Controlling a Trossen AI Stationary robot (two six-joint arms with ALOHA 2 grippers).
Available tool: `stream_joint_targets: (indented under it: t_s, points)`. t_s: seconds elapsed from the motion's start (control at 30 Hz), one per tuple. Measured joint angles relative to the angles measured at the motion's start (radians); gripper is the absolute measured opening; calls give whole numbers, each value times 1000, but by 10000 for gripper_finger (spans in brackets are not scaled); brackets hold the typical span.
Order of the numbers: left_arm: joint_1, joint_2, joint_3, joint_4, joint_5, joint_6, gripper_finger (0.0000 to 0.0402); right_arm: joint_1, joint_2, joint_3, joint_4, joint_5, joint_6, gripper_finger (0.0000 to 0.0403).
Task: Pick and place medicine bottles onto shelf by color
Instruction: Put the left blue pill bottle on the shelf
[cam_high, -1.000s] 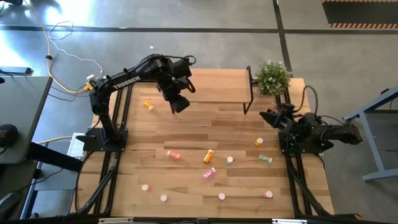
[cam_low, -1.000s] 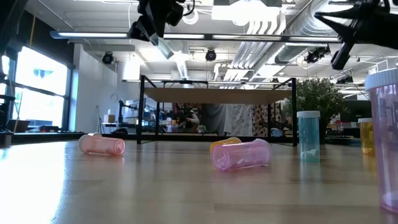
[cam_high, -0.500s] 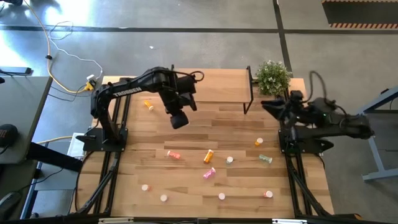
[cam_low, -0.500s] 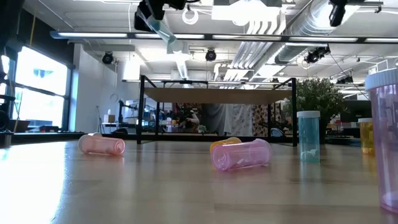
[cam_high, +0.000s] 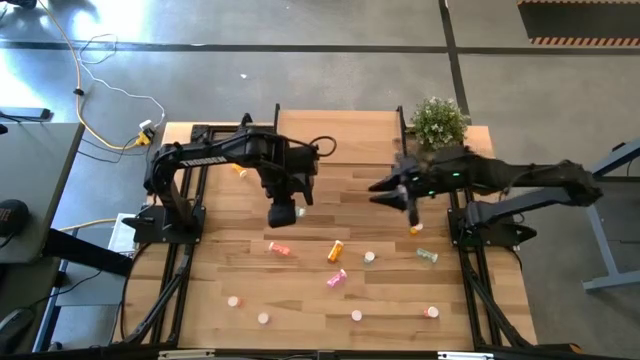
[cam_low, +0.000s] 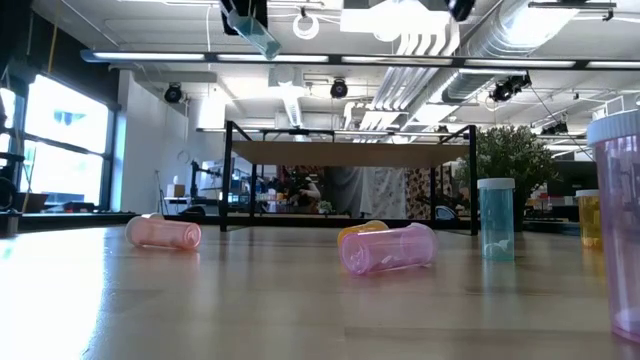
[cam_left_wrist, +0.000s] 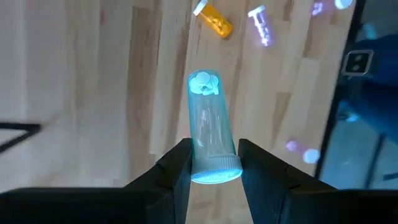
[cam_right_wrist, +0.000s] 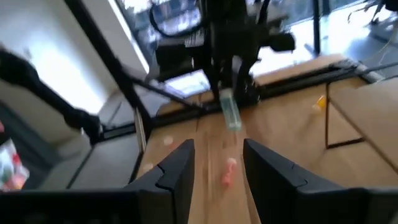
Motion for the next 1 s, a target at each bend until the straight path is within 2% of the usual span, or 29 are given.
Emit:
stream_joint_targets:
  t_s: [0.37,0.53,0.73,1.0]
  points:
    - [-103,0,0,90,-71,84,108,-6,283,100,-3,-136,-86,130]
    - [-144,1,0,94,-143,140,108,-20,396,142,22,-232,-59,130]
    - [-195,1,0,94,-218,250,108,-38,508,186,123,-402,29,130]
    - [-279,1,0,98,-362,395,108,-63,580,237,159,-531,126,130]
